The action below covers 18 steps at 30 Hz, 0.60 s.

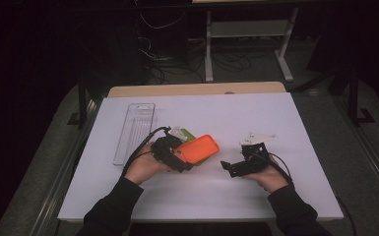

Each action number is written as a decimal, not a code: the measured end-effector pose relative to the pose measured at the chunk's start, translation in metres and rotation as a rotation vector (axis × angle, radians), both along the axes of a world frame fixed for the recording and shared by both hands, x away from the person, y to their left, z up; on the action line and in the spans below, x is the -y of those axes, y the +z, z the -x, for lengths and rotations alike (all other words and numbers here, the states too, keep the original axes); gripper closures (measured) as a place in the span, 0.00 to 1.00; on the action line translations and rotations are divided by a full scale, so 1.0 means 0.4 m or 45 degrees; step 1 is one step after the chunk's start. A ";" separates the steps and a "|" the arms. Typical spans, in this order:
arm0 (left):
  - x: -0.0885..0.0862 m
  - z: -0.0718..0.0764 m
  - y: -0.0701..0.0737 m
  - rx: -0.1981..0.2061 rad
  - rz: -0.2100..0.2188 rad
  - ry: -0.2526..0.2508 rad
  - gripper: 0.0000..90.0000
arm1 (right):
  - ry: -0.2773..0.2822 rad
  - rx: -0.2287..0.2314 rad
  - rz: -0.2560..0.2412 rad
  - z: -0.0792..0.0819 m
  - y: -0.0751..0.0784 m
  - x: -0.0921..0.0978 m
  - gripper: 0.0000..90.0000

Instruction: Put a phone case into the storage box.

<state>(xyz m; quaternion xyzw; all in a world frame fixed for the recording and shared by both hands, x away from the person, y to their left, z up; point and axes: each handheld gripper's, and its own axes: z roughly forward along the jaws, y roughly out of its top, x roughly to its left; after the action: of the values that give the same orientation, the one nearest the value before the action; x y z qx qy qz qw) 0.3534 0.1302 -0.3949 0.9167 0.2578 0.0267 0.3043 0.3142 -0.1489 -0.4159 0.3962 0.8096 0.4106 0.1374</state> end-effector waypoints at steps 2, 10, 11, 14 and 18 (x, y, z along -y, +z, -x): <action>-0.005 -0.003 0.004 0.010 -0.034 -0.037 0.18 | -0.001 0.013 -0.002 0.000 0.000 -0.001 0.00; -0.010 -0.001 0.015 0.021 -0.026 -0.029 0.18 | 0.046 0.129 0.126 0.010 -0.005 -0.019 0.00; -0.010 -0.001 0.016 0.021 -0.027 -0.034 0.18 | 0.047 0.138 0.130 0.011 -0.005 -0.021 0.00; -0.012 -0.002 0.018 0.021 -0.028 -0.039 0.18 | 0.053 0.178 0.184 0.011 -0.007 -0.022 0.00; -0.014 -0.002 0.020 0.014 -0.017 -0.036 0.18 | 0.060 0.195 0.188 0.015 -0.007 -0.028 0.00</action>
<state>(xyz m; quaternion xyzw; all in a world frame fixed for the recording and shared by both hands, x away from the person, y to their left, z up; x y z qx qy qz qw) 0.3540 0.1360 -0.3870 0.9220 0.2429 0.0290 0.3000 0.3084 -0.1377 -0.4186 0.3332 0.8340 0.3821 0.2180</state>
